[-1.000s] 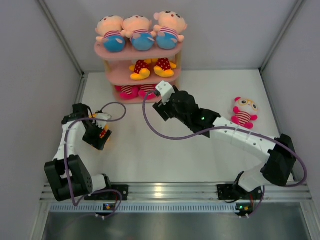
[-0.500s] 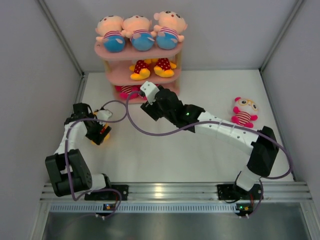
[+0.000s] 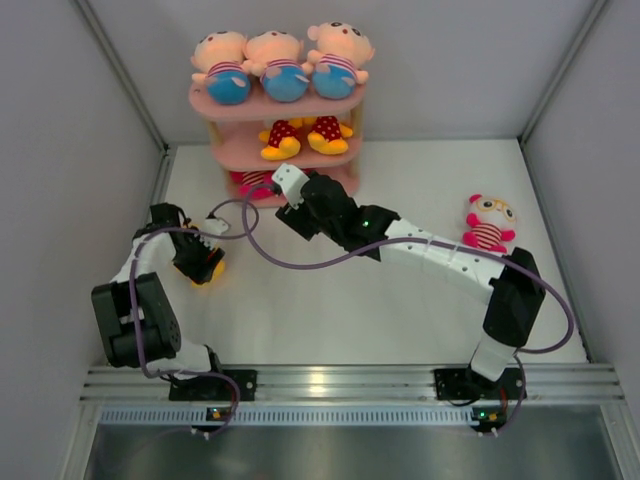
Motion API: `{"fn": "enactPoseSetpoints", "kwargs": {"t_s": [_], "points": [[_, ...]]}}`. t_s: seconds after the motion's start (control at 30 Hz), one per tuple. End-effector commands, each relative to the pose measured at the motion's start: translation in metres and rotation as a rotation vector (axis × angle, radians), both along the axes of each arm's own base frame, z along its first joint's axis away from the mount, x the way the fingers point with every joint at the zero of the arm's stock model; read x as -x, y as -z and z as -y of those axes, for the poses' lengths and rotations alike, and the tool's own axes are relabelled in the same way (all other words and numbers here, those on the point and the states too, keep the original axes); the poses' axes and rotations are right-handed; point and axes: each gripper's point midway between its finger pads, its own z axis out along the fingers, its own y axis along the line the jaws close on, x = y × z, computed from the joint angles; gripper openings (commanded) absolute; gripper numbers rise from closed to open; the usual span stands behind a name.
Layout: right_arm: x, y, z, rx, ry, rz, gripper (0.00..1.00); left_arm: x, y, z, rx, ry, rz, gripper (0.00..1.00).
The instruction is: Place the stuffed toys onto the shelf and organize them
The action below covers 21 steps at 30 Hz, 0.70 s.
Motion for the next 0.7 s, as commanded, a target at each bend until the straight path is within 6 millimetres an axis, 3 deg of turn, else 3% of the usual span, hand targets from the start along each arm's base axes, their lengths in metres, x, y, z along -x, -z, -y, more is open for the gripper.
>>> {"fn": "enactPoseSetpoints", "kwargs": {"t_s": [0.0, 0.07, 0.13, 0.2, 0.4, 0.5, 0.53, 0.6, 0.63, 0.67], "points": [[-0.002, -0.026, -0.008, -0.048, 0.0, 0.046, 0.69, -0.012, 0.016, 0.0, 0.027, 0.037, -0.024, 0.66], [-0.002, -0.027, -0.004, -0.046, 0.007, 0.054, 0.69, -0.009, 0.026, -0.004, 0.011, 0.035, -0.066, 0.6], [-0.002, -0.029, -0.001, -0.046, 0.013, 0.062, 0.69, -0.007, 0.033, -0.003, 0.015, 0.039, -0.088, 0.37], [-0.001, -0.034, 0.002, -0.059, 0.019, 0.077, 0.69, -0.007, 0.029, -0.002, 0.019, 0.043, -0.07, 0.0], [0.001, -0.045, 0.012, -0.093, 0.034, 0.108, 0.69, -0.023, -0.041, 0.004, -0.04, 0.185, 0.176, 0.0], [0.003, -0.049, 0.019, -0.12, 0.042, 0.127, 0.69, -0.024, -0.067, 0.012, -0.014, 0.257, 0.187, 0.0], [0.004, -0.04, 0.023, -0.108, 0.045, 0.121, 0.69, -0.026, -0.082, 0.013, -0.018, 0.285, 0.201, 0.0], [0.005, -0.047, 0.031, -0.135, 0.055, 0.138, 0.69, -0.03, -0.104, 0.018, -0.026, 0.344, 0.245, 0.0], [0.005, -0.041, 0.036, -0.129, 0.062, 0.133, 0.69, -0.03, -0.112, 0.021, -0.049, 0.4, 0.267, 0.0], [0.006, -0.049, 0.042, -0.153, 0.068, 0.145, 0.69, -0.023, -0.117, 0.027, -0.045, 0.434, 0.26, 0.0]]}}
